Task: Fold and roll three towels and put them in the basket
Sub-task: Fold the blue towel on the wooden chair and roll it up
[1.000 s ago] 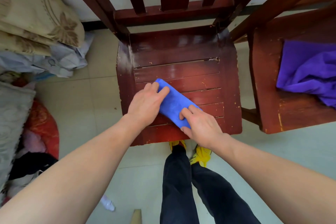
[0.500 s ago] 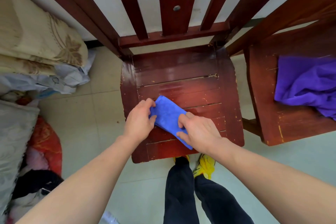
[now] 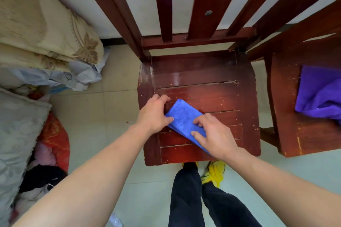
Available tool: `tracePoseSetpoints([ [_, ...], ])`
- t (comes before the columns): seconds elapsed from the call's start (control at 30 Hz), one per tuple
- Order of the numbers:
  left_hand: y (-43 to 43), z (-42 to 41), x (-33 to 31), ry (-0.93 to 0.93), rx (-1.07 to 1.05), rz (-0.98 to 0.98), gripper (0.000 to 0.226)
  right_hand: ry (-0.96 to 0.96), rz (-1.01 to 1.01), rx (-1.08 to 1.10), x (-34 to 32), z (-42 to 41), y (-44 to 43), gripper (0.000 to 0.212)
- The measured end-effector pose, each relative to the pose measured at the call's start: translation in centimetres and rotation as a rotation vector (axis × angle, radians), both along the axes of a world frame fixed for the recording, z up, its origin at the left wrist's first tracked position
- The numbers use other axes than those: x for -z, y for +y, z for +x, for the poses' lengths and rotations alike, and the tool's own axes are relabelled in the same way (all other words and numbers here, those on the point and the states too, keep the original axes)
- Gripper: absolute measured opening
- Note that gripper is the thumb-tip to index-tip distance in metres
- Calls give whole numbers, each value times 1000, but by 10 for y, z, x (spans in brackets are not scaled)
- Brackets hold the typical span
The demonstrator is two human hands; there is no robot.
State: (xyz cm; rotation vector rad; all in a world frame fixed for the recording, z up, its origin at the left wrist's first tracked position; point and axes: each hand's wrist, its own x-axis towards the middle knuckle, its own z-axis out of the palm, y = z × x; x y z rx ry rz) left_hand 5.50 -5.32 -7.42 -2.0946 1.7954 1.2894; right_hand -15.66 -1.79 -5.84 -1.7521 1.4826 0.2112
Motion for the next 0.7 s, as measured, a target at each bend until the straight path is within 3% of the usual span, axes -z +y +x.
tracePoseSetpoints([
  [0.07,-11,-6,-11,13,98,-82,75,66,-72,119,-5,-12,8,40],
  [0.13,-21,-17,-16,-7,305,-121,80,146,-18,148,-4,-18,13,57],
  [0.23,-26,-38,-14,-128,664,-27,82,221,99,170,4,-16,17,72],
  [0.37,-15,-53,-13,-266,836,-35,66,280,174,151,8,-13,23,57],
  [0.47,2,-54,-22,-307,885,-42,47,258,102,106,-3,-21,36,46],
  [0.57,28,-65,-45,-235,911,-67,41,169,75,174,-33,-48,60,33],
  [0.7,69,-103,-88,-119,906,-105,28,168,43,226,-80,-95,111,35],
])
